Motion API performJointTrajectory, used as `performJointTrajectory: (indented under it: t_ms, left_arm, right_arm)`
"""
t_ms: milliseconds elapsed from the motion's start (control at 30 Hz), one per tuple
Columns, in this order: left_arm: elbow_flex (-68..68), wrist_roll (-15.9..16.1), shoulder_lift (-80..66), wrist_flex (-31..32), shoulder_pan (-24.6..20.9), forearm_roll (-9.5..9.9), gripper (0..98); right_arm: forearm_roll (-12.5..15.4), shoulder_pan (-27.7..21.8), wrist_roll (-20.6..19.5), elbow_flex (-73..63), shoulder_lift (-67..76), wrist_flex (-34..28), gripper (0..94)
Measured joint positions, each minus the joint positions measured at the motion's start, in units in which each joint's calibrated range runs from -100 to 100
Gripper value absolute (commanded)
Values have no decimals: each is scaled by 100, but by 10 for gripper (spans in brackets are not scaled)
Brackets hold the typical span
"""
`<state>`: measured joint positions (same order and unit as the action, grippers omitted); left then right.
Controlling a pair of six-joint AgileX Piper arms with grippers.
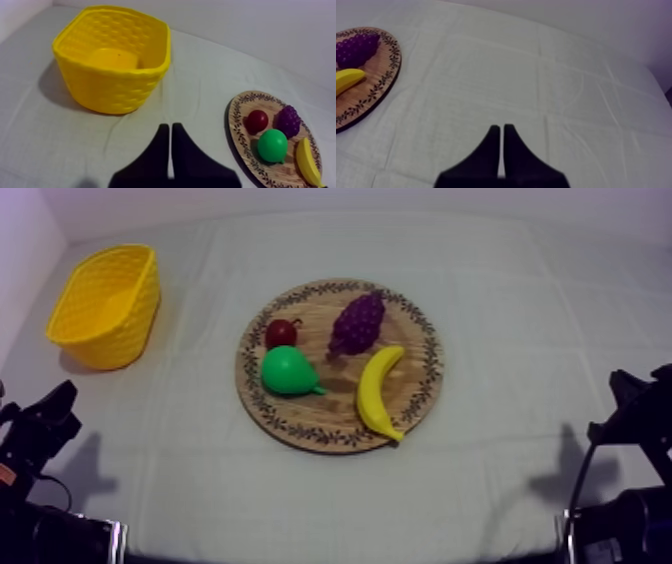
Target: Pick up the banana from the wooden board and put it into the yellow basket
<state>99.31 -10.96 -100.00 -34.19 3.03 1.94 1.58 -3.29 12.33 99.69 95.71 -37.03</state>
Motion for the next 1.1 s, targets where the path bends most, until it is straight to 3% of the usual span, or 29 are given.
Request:
performJointTrajectory:
  t_ms: [300, 533, 767, 1100]
  left_arm:
    - [0, 17, 0, 0, -18, 0, 1]
    - [28, 303, 38, 178, 149, 17, 1]
    - [-299, 131, 541, 611, 428, 30, 1]
    - [-2545, -122, 1909, -538, 901, -58, 1]
  right_arm:
    - [0, 0, 0, 0, 0, 0, 6]
    - [0, 0, 0, 0, 0, 0, 6]
    - [0, 0, 0, 0, 0, 0, 6]
    - [0, 0, 4, 0, 0, 0, 6]
